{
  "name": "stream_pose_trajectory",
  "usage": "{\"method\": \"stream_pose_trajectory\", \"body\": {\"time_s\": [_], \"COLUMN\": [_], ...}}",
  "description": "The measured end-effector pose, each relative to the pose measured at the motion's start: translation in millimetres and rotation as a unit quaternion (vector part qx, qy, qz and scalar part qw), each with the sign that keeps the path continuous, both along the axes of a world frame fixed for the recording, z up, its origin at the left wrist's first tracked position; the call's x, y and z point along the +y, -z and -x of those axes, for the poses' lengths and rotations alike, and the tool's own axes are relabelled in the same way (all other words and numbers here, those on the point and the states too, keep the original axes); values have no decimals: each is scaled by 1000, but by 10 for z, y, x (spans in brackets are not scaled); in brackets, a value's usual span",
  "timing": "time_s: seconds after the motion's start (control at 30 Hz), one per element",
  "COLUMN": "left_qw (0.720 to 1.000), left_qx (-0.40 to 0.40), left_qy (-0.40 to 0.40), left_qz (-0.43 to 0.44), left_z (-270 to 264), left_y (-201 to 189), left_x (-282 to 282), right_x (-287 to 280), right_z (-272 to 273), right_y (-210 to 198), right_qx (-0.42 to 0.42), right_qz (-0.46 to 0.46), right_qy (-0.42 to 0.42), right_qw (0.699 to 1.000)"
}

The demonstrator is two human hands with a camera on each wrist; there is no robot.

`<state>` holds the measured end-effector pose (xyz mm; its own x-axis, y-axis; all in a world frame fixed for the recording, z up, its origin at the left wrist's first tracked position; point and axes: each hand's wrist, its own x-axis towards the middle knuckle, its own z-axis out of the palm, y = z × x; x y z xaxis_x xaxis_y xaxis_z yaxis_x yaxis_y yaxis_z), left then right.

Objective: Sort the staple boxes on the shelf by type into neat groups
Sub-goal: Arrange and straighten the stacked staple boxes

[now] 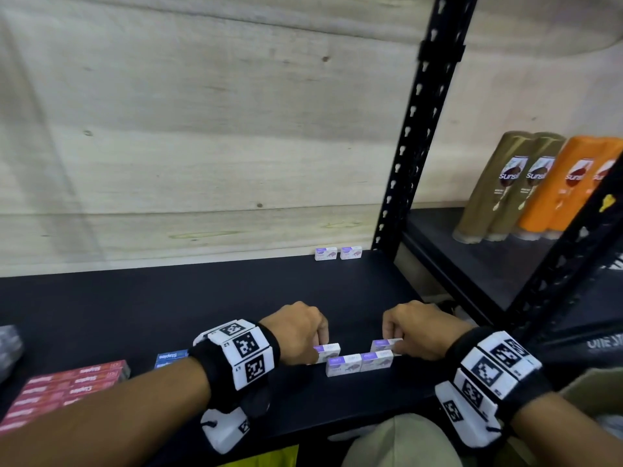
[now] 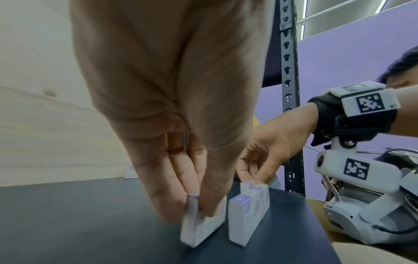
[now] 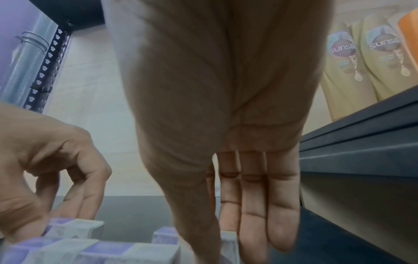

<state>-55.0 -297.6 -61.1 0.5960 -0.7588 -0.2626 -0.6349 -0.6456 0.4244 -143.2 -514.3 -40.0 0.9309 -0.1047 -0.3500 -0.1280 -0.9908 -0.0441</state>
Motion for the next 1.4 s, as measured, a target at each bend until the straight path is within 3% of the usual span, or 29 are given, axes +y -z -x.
{"method": "stream_pose_trajectory", "body": {"time_s": [0.43,1.4], "left_qw": [994,991], "left_qx": [-15,-62], "left_qy": [16,32], "left_qz": [-102,-118], "left_z": [98,342], "left_y": [4,-28], "left_x": [-9,-398], "right_x": [10,231], "right_z": [38,-9], "right_y": [-5,60], "right_qx": [64,65], "right_qz": [-37,-40], "right_qy": [18,-25], "right_qw": [997,997]}}
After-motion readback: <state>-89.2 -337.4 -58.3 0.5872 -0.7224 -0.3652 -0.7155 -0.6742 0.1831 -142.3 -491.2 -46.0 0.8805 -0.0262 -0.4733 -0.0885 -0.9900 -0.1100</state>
